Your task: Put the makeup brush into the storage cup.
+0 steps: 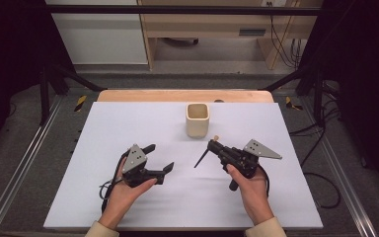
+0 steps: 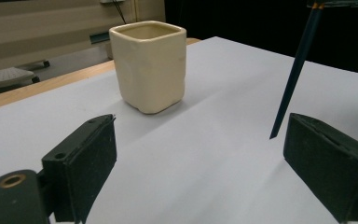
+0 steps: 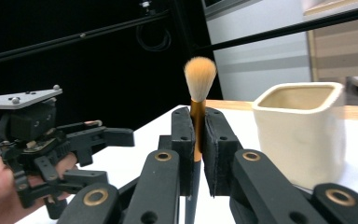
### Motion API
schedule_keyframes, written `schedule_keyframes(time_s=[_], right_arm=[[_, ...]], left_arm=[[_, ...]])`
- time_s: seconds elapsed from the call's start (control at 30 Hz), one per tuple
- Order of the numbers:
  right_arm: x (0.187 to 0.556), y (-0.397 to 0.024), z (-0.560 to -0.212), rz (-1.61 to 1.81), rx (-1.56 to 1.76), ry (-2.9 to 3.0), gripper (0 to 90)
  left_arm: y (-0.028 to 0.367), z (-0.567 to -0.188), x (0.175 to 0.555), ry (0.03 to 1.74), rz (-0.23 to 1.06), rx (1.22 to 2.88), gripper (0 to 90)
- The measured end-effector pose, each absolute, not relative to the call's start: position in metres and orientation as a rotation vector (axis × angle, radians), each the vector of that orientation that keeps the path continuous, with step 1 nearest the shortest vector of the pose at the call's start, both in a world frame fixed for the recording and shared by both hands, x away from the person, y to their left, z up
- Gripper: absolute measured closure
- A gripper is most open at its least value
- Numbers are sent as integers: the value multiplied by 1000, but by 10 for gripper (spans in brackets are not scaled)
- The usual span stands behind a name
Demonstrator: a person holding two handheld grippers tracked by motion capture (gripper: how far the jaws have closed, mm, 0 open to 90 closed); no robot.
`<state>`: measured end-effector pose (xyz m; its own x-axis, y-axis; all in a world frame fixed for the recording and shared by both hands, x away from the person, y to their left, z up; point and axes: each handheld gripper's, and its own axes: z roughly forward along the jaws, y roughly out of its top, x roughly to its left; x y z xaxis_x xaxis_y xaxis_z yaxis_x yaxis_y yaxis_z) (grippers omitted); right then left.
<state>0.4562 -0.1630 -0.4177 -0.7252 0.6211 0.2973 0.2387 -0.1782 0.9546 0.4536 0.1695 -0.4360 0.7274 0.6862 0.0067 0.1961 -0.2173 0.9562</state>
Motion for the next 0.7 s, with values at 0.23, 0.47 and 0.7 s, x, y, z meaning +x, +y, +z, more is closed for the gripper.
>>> schedule_keyframes(time_s=[0.23, 0.47, 0.7], right_arm=[[458, -176, -420, 1919, 1012, 1768, 837], [455, -183, -420, 1840, 991, 1741, 837], [452, -187, -418, 1756, 988, 1701, 837]], left_arm=[[186, -441, 459, 712, 500, 1755, 52], [195, -447, 461, 711, 501, 1744, 45], [196, -449, 461, 698, 506, 1745, 45]])
